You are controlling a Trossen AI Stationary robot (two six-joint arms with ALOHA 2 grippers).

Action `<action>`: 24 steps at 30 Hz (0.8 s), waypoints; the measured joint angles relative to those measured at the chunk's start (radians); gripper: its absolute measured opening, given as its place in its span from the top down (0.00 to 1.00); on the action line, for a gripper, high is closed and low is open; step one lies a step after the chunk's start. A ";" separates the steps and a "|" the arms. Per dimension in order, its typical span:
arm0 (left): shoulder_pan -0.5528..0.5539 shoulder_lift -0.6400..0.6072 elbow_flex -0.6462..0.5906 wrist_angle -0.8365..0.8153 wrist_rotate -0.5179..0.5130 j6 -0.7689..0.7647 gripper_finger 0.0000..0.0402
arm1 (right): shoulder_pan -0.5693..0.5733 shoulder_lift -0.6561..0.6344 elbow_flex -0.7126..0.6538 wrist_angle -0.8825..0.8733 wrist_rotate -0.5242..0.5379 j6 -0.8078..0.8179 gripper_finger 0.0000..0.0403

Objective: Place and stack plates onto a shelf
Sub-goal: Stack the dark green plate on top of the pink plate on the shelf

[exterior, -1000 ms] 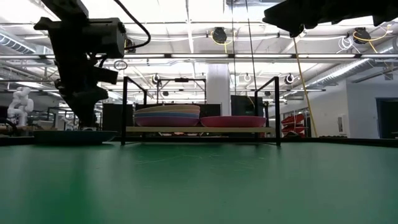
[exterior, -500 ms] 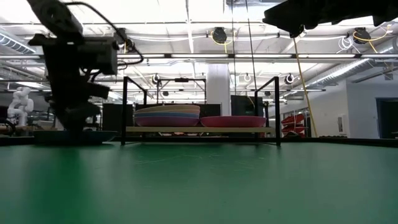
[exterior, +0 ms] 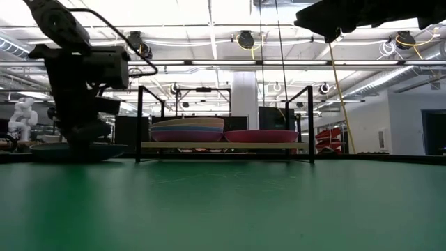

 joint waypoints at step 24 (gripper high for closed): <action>-0.070 0.001 0.752 -0.594 -0.337 -0.037 0.97 | 0.000 0.000 0.000 -0.008 0.001 0.000 0.67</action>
